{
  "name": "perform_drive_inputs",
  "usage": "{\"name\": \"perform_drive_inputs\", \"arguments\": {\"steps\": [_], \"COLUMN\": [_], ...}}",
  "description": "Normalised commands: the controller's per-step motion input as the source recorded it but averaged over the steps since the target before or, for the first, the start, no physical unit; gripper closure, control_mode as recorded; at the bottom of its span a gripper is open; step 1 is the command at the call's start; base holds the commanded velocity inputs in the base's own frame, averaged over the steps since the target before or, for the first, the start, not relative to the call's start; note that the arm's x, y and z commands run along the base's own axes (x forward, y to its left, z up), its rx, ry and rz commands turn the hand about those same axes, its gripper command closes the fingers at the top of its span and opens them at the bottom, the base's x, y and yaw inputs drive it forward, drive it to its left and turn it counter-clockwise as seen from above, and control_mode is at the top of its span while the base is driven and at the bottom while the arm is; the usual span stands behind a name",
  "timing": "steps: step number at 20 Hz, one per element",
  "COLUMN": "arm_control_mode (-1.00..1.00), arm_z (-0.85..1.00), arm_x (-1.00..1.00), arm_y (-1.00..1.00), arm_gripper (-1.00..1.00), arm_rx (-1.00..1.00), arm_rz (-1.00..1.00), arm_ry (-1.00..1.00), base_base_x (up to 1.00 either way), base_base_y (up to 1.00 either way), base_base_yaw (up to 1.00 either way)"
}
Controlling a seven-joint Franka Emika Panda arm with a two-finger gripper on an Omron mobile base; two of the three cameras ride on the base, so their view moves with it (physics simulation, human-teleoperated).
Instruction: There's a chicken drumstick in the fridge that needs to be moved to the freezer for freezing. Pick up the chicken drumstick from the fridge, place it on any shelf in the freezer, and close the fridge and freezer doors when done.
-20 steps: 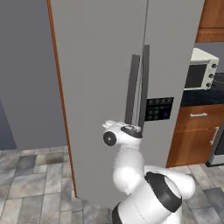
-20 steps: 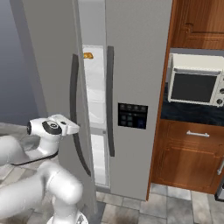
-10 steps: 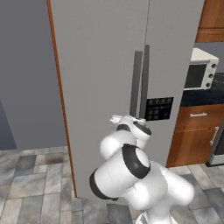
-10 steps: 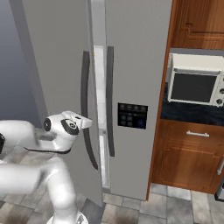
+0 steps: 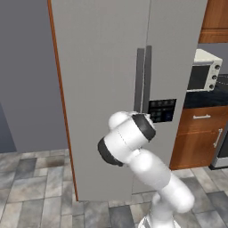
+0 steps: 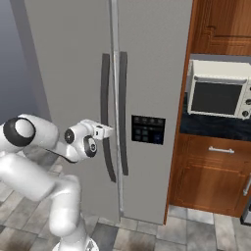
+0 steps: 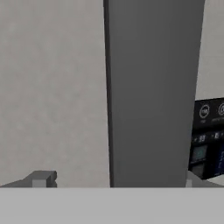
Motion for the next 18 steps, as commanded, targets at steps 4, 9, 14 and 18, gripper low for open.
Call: {"name": "perform_drive_inputs", "arguments": {"steps": [4,9,14,18], "arm_control_mode": [-1.00,-1.00,-1.00,-1.00], "arm_z": [0.00,0.00,0.00,0.00], "arm_x": [0.63,0.57,0.60,0.66], "arm_y": [0.00,0.00,0.00,0.11], "arm_gripper": [-1.00,-1.00,-1.00,-1.00], "arm_rx": [0.00,0.00,0.00,0.00], "arm_rz": [0.04,0.04,0.04,0.01], "arm_ry": [0.00,0.00,0.00,0.00], "base_base_x": [0.00,0.00,0.00,0.00], "base_base_y": [0.00,0.00,0.00,0.00], "base_base_yaw": [0.00,0.00,0.00,0.00]}}
